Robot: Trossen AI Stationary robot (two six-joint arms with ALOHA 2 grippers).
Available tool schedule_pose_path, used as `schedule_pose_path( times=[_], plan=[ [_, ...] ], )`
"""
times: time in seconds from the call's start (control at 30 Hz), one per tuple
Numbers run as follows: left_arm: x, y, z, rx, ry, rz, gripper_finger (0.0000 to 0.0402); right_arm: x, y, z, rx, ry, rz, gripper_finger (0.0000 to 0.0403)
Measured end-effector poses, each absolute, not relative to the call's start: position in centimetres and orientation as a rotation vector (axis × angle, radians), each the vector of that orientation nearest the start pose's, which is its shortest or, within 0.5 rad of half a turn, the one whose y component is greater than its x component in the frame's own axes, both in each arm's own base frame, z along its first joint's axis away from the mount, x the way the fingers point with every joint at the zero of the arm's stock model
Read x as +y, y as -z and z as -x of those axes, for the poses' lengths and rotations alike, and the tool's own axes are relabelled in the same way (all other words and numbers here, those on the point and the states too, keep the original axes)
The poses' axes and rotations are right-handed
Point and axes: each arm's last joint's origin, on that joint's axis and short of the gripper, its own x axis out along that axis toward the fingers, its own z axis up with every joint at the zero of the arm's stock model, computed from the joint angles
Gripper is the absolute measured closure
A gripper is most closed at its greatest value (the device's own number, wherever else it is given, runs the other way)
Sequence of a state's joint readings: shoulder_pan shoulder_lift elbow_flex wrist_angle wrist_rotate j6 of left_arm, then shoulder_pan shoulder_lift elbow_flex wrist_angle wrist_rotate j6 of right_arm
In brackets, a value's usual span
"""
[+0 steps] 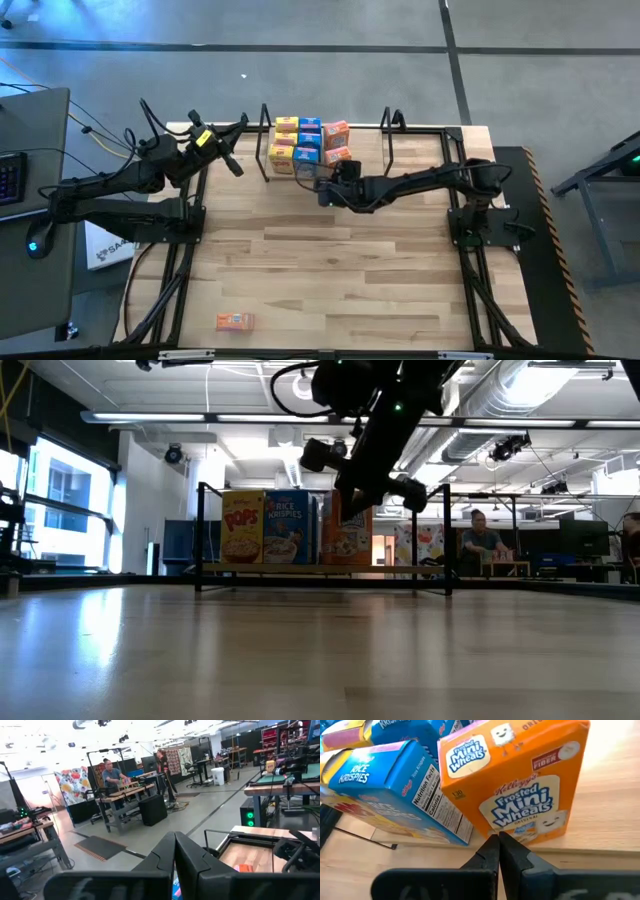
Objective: Stack cereal on shelf
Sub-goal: Put the top orange cereal box on the shelf aligned with the other orange cereal box
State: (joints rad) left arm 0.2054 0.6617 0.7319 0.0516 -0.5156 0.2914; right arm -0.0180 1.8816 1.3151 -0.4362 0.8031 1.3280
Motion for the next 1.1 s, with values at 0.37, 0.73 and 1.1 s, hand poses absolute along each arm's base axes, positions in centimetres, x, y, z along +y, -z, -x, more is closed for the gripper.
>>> schedule_pose_path(
  times=[0.37, 0.73, 1.1],
  plan=[
    [4.3, -35.4, -13.8, -0.016, -0.732, -0.260, 0.0401, -5.3, -19.3, -39.1, 0.336, 1.146, -0.775, 0.0403],
    [4.3, -35.4, -13.8, -0.016, -0.732, -0.258, 0.0401, -7.3, -18.7, -39.3, 0.384, 1.123, -0.727, 0.0403],
    [4.3, -35.4, -13.8, -0.016, -0.732, -0.259, 0.0401, -7.4, -18.7, -39.0, 0.661, 0.888, -0.535, 0.0403]
  ],
)
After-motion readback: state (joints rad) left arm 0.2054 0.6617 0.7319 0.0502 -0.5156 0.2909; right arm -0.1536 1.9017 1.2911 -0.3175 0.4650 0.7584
